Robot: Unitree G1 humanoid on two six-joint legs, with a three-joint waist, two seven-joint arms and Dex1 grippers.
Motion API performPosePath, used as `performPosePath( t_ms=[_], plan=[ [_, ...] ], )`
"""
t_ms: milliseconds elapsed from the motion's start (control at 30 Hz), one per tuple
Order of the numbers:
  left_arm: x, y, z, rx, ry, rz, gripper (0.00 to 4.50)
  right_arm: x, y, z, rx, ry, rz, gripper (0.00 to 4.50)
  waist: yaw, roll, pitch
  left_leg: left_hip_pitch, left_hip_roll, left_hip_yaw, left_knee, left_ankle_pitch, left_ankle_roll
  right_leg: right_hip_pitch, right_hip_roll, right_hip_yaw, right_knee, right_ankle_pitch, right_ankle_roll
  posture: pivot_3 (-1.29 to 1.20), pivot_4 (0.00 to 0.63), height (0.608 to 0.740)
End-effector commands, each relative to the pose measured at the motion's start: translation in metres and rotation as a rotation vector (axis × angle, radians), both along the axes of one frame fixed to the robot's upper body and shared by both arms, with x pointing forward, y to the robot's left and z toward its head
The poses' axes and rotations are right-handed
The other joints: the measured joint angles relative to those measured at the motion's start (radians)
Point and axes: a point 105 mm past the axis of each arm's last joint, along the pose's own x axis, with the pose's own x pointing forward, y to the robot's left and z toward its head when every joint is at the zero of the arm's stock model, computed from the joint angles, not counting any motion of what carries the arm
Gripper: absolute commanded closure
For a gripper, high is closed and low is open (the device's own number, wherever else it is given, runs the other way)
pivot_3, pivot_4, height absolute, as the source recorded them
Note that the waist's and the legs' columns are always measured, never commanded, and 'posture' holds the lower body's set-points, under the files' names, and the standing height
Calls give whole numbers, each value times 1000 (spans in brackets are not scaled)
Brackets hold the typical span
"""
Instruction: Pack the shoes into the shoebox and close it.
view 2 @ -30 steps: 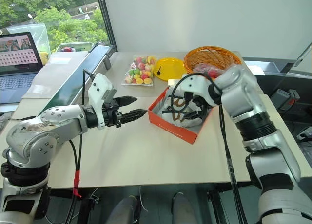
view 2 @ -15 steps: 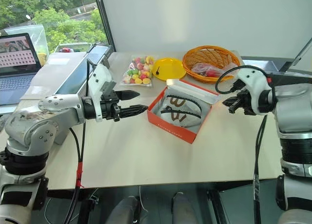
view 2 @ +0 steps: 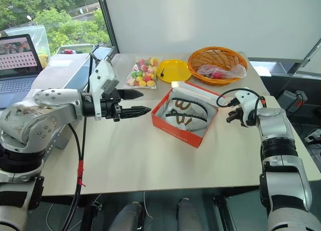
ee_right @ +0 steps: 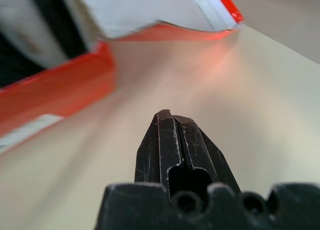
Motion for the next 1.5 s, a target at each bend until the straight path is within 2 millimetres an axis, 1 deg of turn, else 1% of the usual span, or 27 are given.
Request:
performPosePath(
  t_ms=[33,200,333,467,567,700,1000,1067,1233,1333,1400,1500],
  plan=[
    [-6,2,16,-6,-66,8,1333,13,-1,14,-20,-69,6,4450,-2,0,0,0,0,0,0,0,0,0,0,0,0,0,0,0,150,740],
    [-7,5,17,-2,-70,26,1333,19,6,4,21,-70,24,4450,-7,0,0,1,0,0,0,0,0,1,0,0,0,0,0,0,150,740],
    [-8,7,19,-1,-74,41,1333,21,17,-4,91,-84,38,4450,-16,0,0,0,0,0,0,0,0,1,0,0,0,0,0,0,150,740],
    [-10,7,19,1,-72,43,1333,23,24,-7,120,-102,58,4450,-23,0,0,0,0,0,0,0,0,1,0,0,0,0,0,0,150,740],
    [-10,7,20,0,-73,46,1333,25,29,-7,133,-124,69,4450,-26,0,0,1,0,0,0,0,0,1,0,1,0,0,0,0,150,740],
    [-10,6,21,-3,-75,49,1333,28,40,-4,165,-146,98,4450,-26,0,0,2,0,0,0,0,0,1,0,1,1,0,0,0,150,740],
    [-11,2,21,-15,-76,39,1333,36,72,3,156,-192,195,4450,-30,0,0,2,0,0,0,0,0,1,0,1,1,1,0,0,150,740],
    [-11,2,21,-18,-77,40,1333,35,79,1,173,-178,227,4450,-31,0,0,2,0,0,0,0,0,1,1,1,1,1,0,0,150,740],
    [-10,1,21,-22,-78,42,1333,24,102,-8,240,-83,387,4450,-30,0,0,2,0,0,0,0,0,1,1,1,1,1,0,0,150,740],
    [-10,0,20,-23,-80,45,1333,13,123,-14,284,-11,531,4450,-36,0,0,2,0,0,0,0,0,1,1,1,1,1,0,0,150,740],
    [-9,0,20,-24,-82,45,1333,9,134,-13,307,8,588,4450,-42,0,0,2,1,0,0,0,0,1,1,1,1,1,0,0,150,740],
    [-9,-1,20,-26,-84,44,1333,7,145,-12,318,7,630,4450,-48,0,0,2,0,0,0,0,0,1,1,1,2,1,0,0,150,740]
  ],
)
